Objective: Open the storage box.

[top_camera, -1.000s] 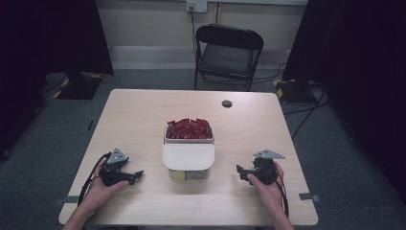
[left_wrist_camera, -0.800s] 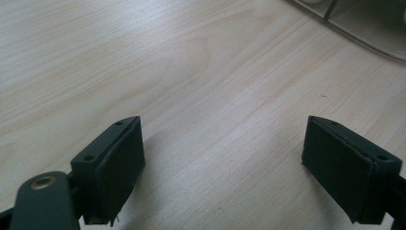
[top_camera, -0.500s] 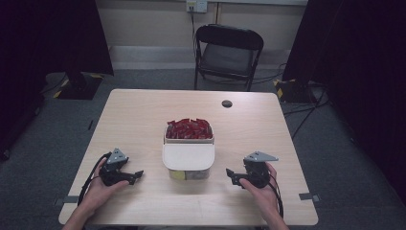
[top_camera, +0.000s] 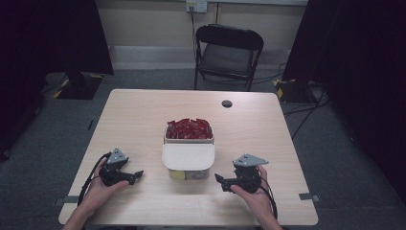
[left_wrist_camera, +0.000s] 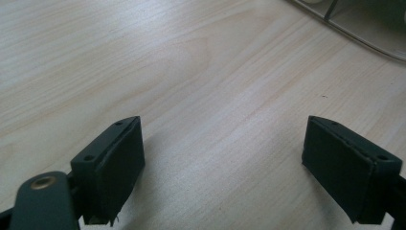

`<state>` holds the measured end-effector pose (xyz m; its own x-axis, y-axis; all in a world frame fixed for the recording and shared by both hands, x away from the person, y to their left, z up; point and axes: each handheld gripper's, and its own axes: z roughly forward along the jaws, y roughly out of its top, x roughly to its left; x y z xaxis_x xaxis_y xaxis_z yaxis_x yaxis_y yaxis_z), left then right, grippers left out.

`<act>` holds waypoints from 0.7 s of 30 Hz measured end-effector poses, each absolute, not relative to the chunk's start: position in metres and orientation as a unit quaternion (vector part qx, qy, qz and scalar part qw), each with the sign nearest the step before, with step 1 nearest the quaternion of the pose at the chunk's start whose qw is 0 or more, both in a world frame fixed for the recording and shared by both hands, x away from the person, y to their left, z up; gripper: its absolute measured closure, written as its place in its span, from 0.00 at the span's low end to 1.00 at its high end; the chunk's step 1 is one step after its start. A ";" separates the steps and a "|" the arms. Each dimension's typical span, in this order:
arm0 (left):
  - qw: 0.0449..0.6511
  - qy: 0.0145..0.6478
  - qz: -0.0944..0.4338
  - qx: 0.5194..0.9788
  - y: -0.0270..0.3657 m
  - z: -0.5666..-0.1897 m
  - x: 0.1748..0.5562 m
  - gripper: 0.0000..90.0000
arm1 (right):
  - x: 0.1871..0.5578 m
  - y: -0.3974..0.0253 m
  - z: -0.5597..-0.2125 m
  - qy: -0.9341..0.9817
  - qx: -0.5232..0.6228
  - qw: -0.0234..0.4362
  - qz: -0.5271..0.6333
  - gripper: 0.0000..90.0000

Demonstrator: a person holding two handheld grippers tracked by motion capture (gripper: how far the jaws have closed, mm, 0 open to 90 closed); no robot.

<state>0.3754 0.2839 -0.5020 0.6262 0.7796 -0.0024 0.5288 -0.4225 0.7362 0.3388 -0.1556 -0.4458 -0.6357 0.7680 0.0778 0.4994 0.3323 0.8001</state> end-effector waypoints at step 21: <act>0.363 0.396 0.173 0.826 0.284 -0.502 0.375 0.16 | 0.348 -0.126 -0.443 0.805 0.377 0.135 0.439 0.16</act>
